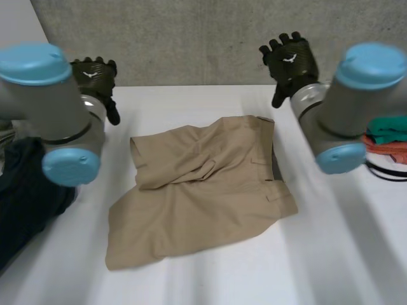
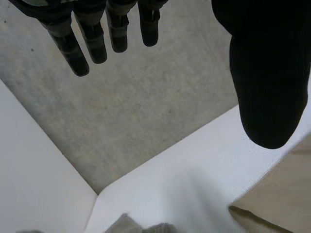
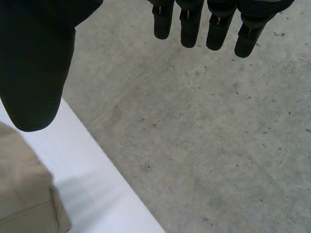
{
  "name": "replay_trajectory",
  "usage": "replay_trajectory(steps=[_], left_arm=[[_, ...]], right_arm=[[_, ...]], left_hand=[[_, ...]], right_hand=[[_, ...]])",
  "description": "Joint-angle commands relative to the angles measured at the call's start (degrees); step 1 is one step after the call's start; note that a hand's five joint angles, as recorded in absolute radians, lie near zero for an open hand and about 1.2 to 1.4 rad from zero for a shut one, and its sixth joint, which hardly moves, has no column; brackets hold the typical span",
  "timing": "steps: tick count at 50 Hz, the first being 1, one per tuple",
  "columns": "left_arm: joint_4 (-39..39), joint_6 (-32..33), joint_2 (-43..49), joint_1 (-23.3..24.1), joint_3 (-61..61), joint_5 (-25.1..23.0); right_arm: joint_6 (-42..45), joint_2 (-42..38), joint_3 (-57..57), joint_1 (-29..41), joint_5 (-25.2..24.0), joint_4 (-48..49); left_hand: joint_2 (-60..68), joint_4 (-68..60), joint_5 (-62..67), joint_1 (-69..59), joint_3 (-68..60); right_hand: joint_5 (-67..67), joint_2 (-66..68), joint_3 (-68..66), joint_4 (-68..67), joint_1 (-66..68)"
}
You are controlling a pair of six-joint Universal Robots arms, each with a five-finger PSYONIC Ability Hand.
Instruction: Fold the laundry.
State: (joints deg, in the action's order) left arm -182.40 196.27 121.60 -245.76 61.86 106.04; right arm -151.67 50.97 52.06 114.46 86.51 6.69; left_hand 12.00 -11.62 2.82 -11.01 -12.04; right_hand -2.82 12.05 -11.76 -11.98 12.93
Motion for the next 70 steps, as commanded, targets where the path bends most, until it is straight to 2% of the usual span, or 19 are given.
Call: replay_trajectory(steps=[1,4,6,7,9,12,14,19,24,28,36,43,51,60,67,70], left_arm=[[7.0,-1.3,-16.7,0.8,19.9,-11.6],[13.0,-2.4,-23.0,1.0,27.9,-18.4],[16.2,-3.0,-25.4,1.0,31.3,-20.9],[18.9,-3.6,-27.5,0.8,34.6,-22.9],[21.1,-4.0,-28.9,0.7,37.9,-24.0],[22.4,-4.2,-29.9,0.7,43.7,-24.3],[21.5,-4.1,-29.5,0.4,45.9,-23.7],[14.8,-3.1,-26.0,-1.3,50.4,-20.9],[8.2,-2.6,-24.3,-1.0,52.0,-19.1],[5.7,-2.1,-21.9,-0.2,51.3,-17.3],[3.5,0.2,-18.7,1.6,49.5,-11.9],[-0.5,2.3,-16.0,2.2,47.8,-9.9],[-3.1,3.1,-13.5,2.9,45.2,-9.7],[-3.6,3.2,-11.0,2.7,42.5,-9.9],[-4.8,3.2,-11.7,2.6,41.5,-10.1],[-5.1,3.2,-11.7,2.7,41.2,-10.1]], right_arm=[[2.7,13.8,12.6,-4.7,-11.5,-16.6],[4.5,18.5,18.5,-7.5,-16.5,-24.8],[5.5,20.4,21.6,-8.8,-18.8,-28.2],[6.7,22.0,24.6,-10.0,-21.1,-31.2],[8.5,23.0,27.9,-11.2,-23.5,-32.9],[13.0,24.9,35.5,-12.9,-27.7,-32.4],[15.7,25.4,39.6,-13.5,-29.3,-30.5],[22.7,24.2,51.2,-14.5,-32.1,-18.9],[22.4,20.3,55.9,-14.5,-32.5,-6.9],[20.6,17.6,56.4,-14.5,-32.5,-1.4],[15.7,15.7,55.8,-14.5,-32.6,7.4],[13.7,15.0,55.3,-13.4,-32.5,11.2],[13.5,12.5,52.8,-11.5,-31.4,14.1],[13.9,8.2,49.0,-9.6,-28.4,17.9],[15.2,5.2,46.2,-8.6,-25.4,21.0],[15.4,4.7,45.5,-8.4,-25.2,20.8]], left_hand=[[4.1,-4.5,3.3,-5.1,-4.0],[17.5,-17.9,16.7,-18.5,-17.5],[19.4,-19.8,18.6,-20.4,-19.4],[20.4,-20.8,19.6,-21.4,-20.4],[22.4,-22.8,21.6,-23.4,-22.4],[23.1,-23.5,22.3,-24.1,-23.1],[23.3,-23.7,22.5,-24.3,-23.2],[22.8,-23.2,22.0,-23.8,-22.7],[21.1,-21.5,20.3,-22.1,-21.0],[21.1,-21.5,20.3,-22.1,-21.0],[19.7,-20.1,18.9,-20.7,-19.7],[23.4,-23.8,22.6,-24.4,-23.4],[36.7,-37.1,35.9,-37.7,-36.7],[63.8,-64.1,62.9,-64.8,-63.7],[68.0,-68.4,67.2,-69.0,-68.0],[68.0,-68.4,67.2,-69.0,-68.0]], right_hand=[[1.2,-0.4,0.1,0.3,-1.3],[-11.5,12.2,-12.5,-12.3,11.3],[-13.5,14.2,-14.5,-14.3,13.4],[-20.0,20.8,-21.1,-20.8,19.9],[-23.7,24.5,-24.8,-24.6,23.6],[-34.3,35.1,-35.4,-35.2,34.2],[-34.4,35.1,-35.4,-35.2,34.2],[-34.2,35.0,-35.3,-35.0,34.1],[-25.5,26.2,-26.5,-26.3,25.3],[-22.8,23.5,-23.8,-23.6,22.7],[-22.7,23.5,-23.8,-23.6,22.6],[-23.4,24.2,-24.5,-24.3,23.3],[-25.9,26.7,-27.0,-26.8,25.8],[-32.5,33.3,-33.6,-33.3,32.4],[-40.2,41.0,-41.3,-41.1,40.1],[-51.3,52.1,-52.4,-52.1,51.2]])
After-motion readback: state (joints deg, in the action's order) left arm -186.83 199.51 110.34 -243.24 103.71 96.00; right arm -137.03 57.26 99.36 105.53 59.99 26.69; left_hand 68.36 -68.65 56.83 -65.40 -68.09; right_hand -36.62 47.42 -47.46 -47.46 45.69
